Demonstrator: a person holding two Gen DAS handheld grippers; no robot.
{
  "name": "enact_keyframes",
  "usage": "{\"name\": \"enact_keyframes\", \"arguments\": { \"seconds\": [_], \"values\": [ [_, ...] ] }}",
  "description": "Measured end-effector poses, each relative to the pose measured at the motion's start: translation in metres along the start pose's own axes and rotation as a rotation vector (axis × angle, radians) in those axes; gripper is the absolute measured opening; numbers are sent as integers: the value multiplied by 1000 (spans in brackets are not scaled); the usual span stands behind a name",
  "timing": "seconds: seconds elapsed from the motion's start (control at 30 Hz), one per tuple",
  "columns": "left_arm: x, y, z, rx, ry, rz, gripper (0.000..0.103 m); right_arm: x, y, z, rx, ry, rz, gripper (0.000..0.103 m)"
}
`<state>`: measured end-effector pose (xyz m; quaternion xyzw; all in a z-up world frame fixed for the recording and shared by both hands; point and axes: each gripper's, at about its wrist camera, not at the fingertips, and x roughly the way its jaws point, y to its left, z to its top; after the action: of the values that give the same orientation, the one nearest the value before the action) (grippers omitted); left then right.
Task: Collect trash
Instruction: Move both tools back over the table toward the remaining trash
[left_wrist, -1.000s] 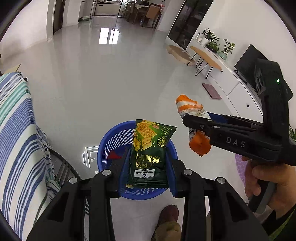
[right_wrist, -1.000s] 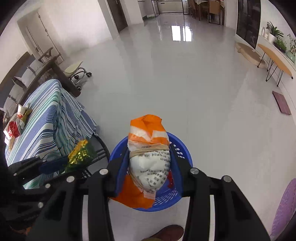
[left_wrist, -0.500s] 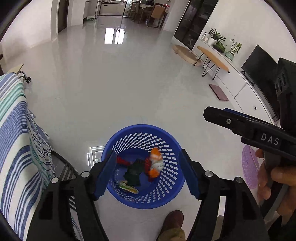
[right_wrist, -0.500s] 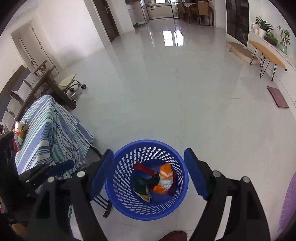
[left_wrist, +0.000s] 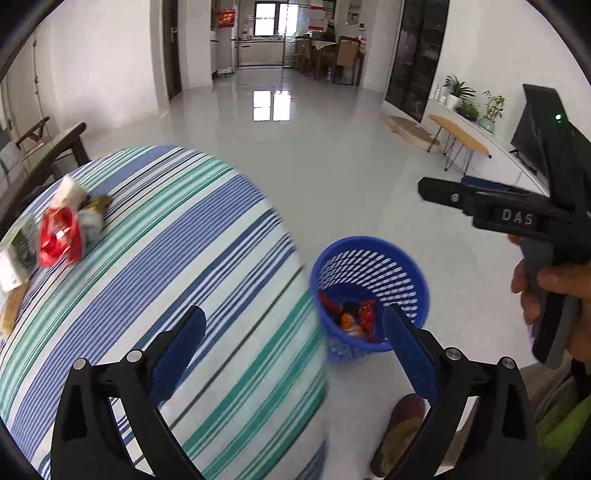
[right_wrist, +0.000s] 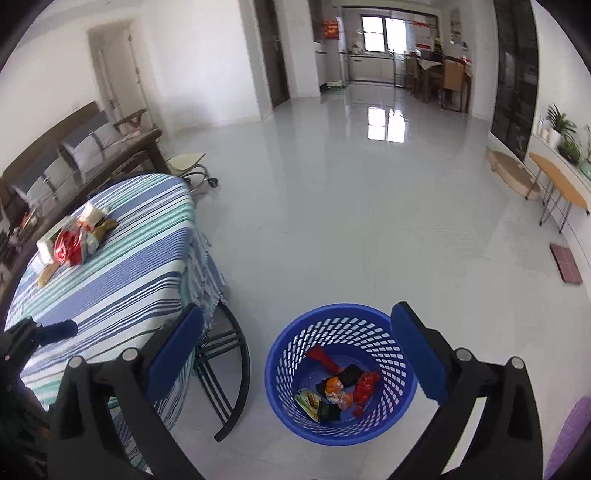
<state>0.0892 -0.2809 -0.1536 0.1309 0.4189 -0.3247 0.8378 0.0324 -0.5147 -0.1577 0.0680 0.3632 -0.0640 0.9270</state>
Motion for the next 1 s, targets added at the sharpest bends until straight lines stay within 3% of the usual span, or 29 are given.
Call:
{"name": "enact_keyframes", "arguments": {
  "seconds": [0.37,0.6,0.77,1.0],
  "values": [
    [-53,140,-69,-160,23,247,96,14,139,-35,-204,42,135,98],
    [-67,215,-100,-304,61,305,95,20,221,-44,-275,86,225,98],
    [-72,231,-111,-319,57,303,98,27,256,-43,-297,106,239,98],
    [-71,230,-115,-316,55,292,99,48,270,-39,-294,162,216,98]
  ]
}}
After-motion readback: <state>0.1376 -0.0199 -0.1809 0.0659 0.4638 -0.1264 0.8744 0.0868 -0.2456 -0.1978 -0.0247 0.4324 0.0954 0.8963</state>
